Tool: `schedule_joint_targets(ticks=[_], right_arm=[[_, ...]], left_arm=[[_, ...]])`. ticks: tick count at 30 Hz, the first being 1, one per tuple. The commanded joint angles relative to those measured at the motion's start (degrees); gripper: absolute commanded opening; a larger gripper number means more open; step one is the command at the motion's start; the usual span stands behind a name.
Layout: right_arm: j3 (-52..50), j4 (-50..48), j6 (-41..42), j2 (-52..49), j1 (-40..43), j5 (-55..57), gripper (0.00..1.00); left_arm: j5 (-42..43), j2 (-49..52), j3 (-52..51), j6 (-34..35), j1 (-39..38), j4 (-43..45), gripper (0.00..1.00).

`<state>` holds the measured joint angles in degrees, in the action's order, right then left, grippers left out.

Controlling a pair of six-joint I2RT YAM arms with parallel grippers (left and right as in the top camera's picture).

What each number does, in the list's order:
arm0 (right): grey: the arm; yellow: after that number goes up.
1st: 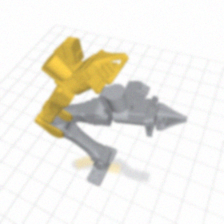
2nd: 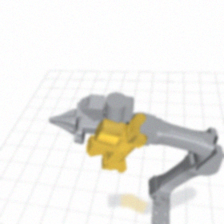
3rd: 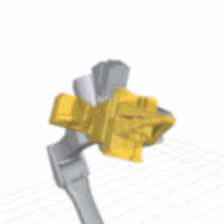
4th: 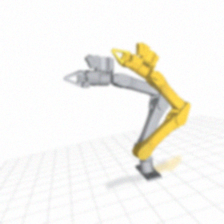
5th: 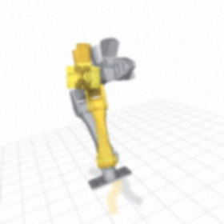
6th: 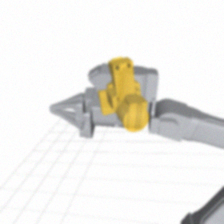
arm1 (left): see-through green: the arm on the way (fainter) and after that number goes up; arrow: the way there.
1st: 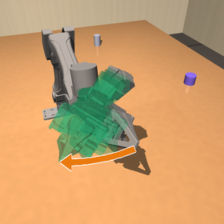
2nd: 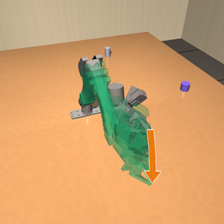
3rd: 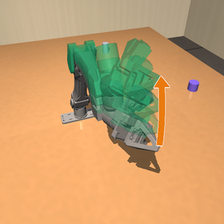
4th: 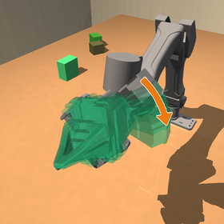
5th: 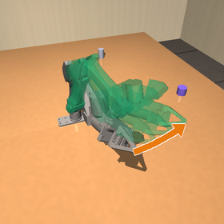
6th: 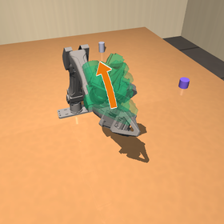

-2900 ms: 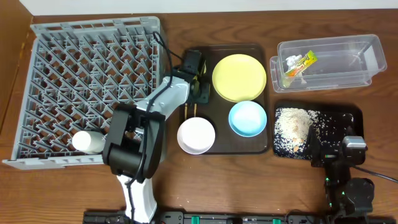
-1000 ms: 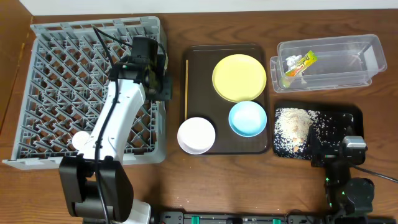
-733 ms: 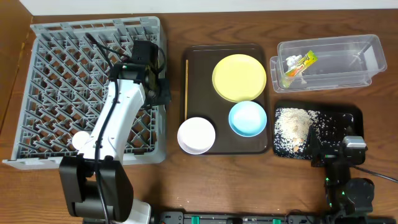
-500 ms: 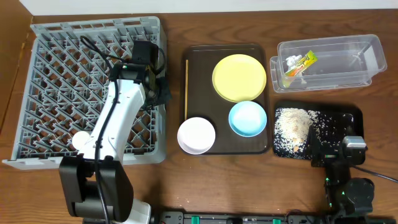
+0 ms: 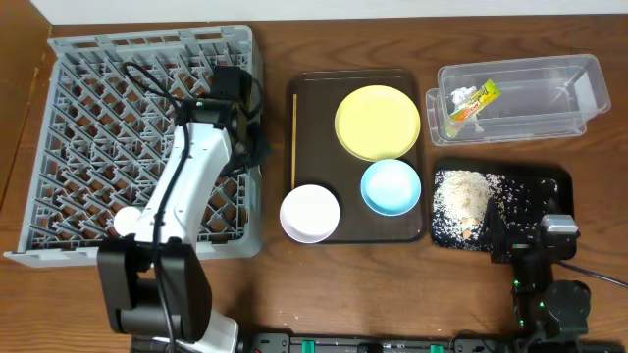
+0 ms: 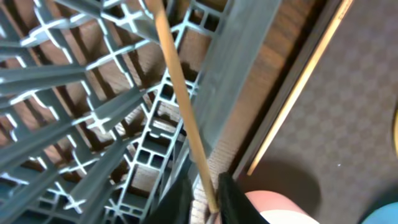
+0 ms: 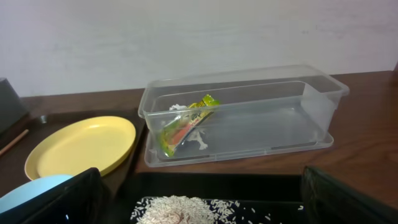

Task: Sort waste into correct bins and load items into the dishwasher

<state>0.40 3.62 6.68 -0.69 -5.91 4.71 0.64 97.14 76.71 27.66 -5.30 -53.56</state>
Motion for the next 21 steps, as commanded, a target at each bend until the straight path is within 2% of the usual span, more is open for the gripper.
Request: schedule_joint_targets(ticks=[1, 10, 21], right_arm=[[-0.1, 0.2, -0.8, 0.2, 0.3, 0.2, 0.99], [-0.1, 0.2, -0.8, 0.2, 0.3, 0.2, 0.99], [-0.1, 0.2, -0.8, 0.2, 0.3, 0.2, 0.99]], left_arm=[[1.3, 0.2, -0.7, 0.9, 0.3, -0.6, 0.08], [1.9, -6.0, -0.2, 0.2, 0.3, -5.6, 0.08], [1.2, -8.4, -0.2, -8.3, 0.3, -14.8, 0.08]])
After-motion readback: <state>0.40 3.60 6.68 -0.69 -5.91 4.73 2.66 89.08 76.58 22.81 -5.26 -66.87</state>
